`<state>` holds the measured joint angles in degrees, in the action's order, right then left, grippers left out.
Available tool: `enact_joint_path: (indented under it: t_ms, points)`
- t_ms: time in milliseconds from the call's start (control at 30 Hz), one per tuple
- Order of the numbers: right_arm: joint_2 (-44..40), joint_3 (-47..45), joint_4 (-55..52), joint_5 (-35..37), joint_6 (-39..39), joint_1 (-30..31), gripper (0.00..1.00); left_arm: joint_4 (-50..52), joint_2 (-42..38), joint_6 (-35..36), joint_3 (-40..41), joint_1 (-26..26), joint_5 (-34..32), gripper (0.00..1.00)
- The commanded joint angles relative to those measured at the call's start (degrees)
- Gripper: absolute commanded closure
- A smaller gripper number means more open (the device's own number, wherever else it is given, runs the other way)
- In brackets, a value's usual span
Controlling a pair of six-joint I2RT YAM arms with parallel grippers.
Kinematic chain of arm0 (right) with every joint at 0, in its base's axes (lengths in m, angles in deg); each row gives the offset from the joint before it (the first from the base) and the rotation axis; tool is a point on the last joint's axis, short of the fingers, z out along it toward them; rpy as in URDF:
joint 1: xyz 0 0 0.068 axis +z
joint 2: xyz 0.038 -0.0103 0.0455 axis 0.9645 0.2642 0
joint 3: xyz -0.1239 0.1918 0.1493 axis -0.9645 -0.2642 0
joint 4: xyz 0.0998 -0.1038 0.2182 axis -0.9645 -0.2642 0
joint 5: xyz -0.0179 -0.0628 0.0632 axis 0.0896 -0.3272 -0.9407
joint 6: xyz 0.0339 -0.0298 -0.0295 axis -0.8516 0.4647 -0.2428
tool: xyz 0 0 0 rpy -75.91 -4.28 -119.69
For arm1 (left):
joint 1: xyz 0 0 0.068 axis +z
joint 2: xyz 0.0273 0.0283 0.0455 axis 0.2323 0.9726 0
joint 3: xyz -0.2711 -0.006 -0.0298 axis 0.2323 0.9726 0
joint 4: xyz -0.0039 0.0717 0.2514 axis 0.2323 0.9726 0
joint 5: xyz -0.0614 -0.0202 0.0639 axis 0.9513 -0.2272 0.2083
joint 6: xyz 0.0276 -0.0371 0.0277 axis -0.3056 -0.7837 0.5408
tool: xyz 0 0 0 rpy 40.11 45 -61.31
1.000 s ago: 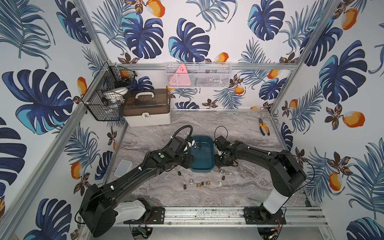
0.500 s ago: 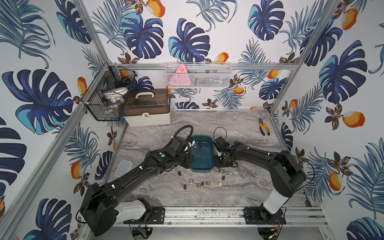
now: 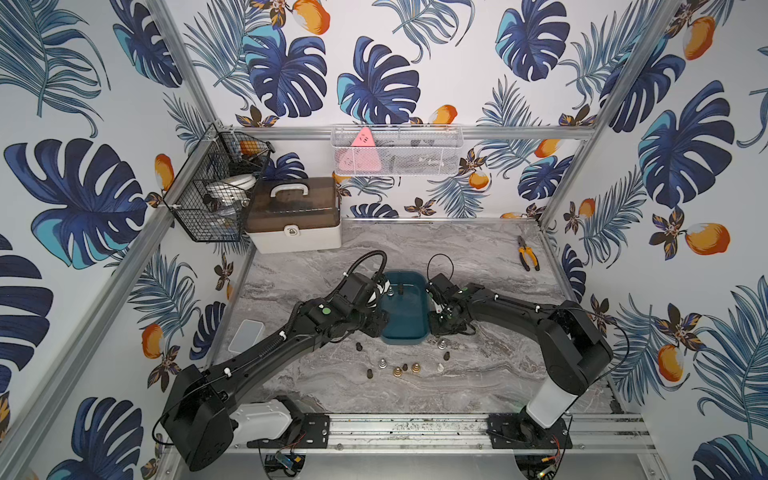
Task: Put the chess pieces into the storage box
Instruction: Pick up the chess piece at the center of the board.
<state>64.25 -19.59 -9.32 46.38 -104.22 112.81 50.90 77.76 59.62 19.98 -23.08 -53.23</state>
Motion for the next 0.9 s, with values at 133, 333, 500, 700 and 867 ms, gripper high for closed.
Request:
enact_joint_path:
  t_ms: [133,333,500,700,867]
  points:
    - [-1.6,1.1,-1.0,1.6,0.1,0.0,0.82,0.0,-0.1,0.4,-0.5,0.0,-0.5,0.42]
    - [-2.6,5.6,-3.6,4.9,0.3,0.0,0.82,-0.7,-1.3,0.2,-0.3,0.0,-1.1,0.42]
    - [-1.7,13.8,-6.2,6.4,0.7,0.0,0.82,-0.4,-1.8,0.2,-0.3,0.0,-1.6,0.42]
    - [4.3,23.7,-5.6,3.9,2.9,0.1,0.82,-1.1,-2.5,-0.3,0.3,0.0,-1.6,0.42]
    - [11.5,31.3,-7.4,4.3,4.1,0.2,0.82,-0.8,-2.3,-0.4,-0.1,0.0,-1.8,0.42]
